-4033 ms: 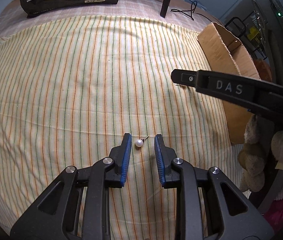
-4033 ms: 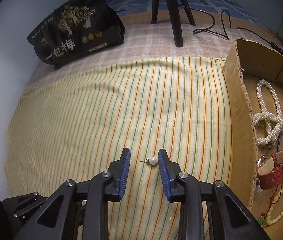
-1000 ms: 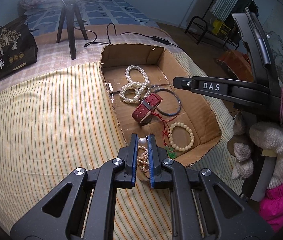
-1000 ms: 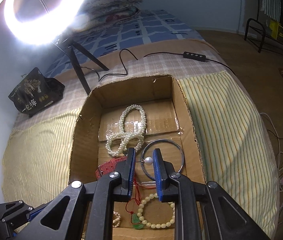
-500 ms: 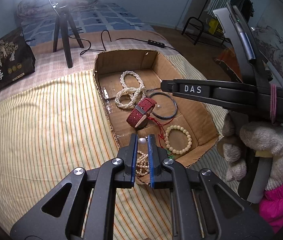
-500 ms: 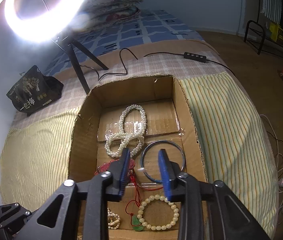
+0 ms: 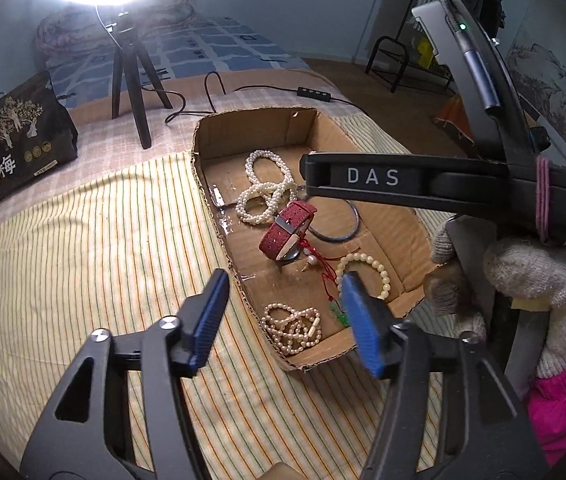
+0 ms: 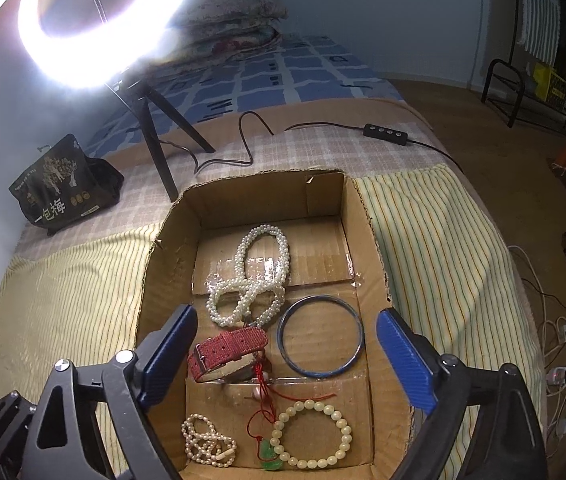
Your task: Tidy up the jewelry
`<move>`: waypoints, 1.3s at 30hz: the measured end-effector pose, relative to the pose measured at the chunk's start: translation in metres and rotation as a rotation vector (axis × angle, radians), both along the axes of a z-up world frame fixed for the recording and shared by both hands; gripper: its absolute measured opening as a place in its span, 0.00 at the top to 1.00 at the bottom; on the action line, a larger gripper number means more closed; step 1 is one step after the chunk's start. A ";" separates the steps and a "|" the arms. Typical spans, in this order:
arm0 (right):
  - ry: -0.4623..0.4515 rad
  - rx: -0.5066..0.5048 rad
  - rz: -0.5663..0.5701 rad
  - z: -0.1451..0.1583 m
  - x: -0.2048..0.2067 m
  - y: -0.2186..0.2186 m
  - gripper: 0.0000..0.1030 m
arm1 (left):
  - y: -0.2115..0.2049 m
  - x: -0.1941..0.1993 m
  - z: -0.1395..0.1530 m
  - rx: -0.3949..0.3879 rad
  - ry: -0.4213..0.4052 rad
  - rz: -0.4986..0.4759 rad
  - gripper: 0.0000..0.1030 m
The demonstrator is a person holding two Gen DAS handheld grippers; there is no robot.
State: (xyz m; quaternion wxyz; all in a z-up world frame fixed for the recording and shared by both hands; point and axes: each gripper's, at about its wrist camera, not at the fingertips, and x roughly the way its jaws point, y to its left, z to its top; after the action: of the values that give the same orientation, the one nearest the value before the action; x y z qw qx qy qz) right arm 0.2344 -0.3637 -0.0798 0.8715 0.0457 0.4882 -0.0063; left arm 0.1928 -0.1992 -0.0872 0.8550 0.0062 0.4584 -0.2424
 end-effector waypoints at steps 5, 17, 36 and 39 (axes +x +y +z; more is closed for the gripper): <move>-0.008 -0.004 0.001 0.001 -0.001 0.000 0.04 | 0.002 -0.002 0.002 0.007 -0.007 0.003 0.40; -0.021 -0.027 0.001 0.010 -0.006 0.002 0.03 | 0.009 -0.010 0.011 0.018 -0.040 0.012 0.36; -0.167 -0.047 0.002 0.069 -0.059 0.013 0.03 | 0.041 -0.055 0.054 0.016 -0.179 0.049 0.35; -0.198 -0.056 0.001 0.079 -0.070 0.016 0.03 | 0.046 -0.063 0.059 0.020 -0.202 0.051 0.32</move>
State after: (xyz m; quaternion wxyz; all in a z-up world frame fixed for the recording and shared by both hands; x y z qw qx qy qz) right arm 0.1647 -0.3479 -0.0005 0.9164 0.0217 0.3994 -0.0149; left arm 0.1299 -0.1532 -0.0284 0.9027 0.0274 0.3720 -0.2143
